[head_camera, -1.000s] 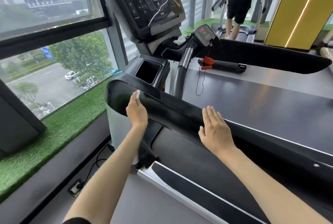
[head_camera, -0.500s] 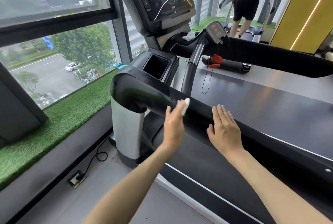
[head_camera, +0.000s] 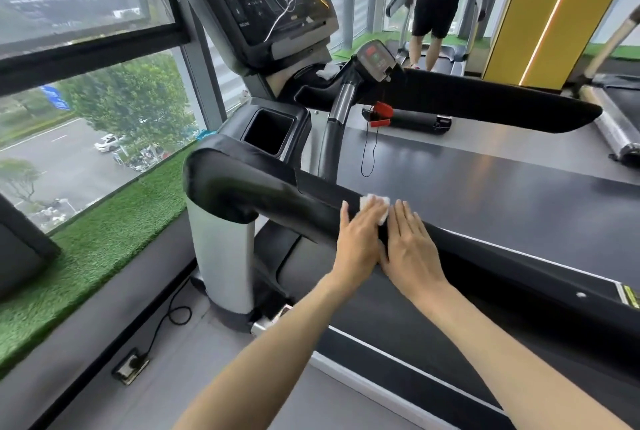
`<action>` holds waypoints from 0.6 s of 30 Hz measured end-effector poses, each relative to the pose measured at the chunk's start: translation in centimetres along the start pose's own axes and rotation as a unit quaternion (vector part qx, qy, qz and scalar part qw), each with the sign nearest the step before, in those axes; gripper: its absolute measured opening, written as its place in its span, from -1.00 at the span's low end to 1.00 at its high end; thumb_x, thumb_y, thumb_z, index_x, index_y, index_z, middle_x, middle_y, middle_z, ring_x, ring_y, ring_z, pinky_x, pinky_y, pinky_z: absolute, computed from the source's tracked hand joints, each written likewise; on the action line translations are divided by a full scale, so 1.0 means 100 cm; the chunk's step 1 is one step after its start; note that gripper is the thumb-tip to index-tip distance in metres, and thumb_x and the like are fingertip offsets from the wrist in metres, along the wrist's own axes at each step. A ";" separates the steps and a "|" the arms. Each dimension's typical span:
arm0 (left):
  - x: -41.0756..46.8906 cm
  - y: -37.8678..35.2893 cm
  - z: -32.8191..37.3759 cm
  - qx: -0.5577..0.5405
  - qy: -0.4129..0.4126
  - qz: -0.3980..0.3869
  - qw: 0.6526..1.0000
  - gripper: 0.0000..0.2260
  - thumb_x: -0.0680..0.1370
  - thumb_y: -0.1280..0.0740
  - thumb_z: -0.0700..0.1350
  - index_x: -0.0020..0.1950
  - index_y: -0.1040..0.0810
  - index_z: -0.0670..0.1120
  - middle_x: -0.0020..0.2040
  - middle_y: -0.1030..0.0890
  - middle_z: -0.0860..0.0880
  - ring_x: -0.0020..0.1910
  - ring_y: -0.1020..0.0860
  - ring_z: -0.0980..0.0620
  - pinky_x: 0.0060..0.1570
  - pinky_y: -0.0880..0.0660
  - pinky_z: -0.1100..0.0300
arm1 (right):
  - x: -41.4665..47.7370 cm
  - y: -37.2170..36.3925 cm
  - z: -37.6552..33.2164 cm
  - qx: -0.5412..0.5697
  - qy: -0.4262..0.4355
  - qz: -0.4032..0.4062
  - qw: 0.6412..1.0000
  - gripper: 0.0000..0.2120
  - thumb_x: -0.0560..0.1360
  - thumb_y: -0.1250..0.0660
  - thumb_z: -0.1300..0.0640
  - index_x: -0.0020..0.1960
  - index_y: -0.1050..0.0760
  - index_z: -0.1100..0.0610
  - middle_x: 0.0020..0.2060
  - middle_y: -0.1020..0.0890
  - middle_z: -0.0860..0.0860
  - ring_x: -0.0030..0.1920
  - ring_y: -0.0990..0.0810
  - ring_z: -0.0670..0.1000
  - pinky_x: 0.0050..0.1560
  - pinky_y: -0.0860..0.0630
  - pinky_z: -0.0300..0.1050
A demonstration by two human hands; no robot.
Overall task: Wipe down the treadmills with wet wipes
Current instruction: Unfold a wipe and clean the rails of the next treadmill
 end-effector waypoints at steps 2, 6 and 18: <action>0.001 0.018 0.003 -0.036 -0.021 0.010 0.999 -0.54 0.51 -0.10 -0.41 0.30 -0.54 -0.10 0.24 -0.59 -0.07 0.30 -0.38 0.14 0.48 -0.07 -0.08 | -0.015 0.002 0.004 -0.009 -0.024 -0.008 1.000 -0.44 0.52 -0.13 0.05 0.34 -0.39 0.44 0.28 -0.46 0.39 0.32 -0.46 0.30 0.36 -0.33 0.18; 0.034 0.082 -0.046 -0.014 0.118 0.164 0.979 -0.57 0.59 -0.10 -0.39 0.28 -0.52 0.02 0.26 -0.57 -0.13 0.30 -0.42 -0.10 0.47 -0.18 -0.05 | -0.033 0.005 0.017 -0.033 -0.019 -0.006 0.999 -0.44 0.53 -0.04 0.06 0.37 -0.38 0.41 0.32 -0.43 0.37 0.35 -0.43 0.29 0.36 -0.38 0.20; -0.012 -0.012 0.018 -0.010 -0.002 0.007 1.000 -0.63 0.60 -0.11 -0.36 0.34 -0.50 -0.13 0.29 -0.56 -0.02 0.37 -0.32 0.23 0.51 0.06 0.09 | -0.034 0.009 0.031 0.044 0.006 0.065 0.997 -0.54 0.43 -0.24 0.24 0.29 -0.46 0.40 0.25 -0.52 0.31 0.29 -0.51 0.25 0.34 -0.41 0.16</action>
Point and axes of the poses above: each hand's wrist, its own x-axis towards the middle knuckle, its own y-axis out of the back of the hand, z = x × y, the point moved 3 cm from there along x, towards the middle knuckle
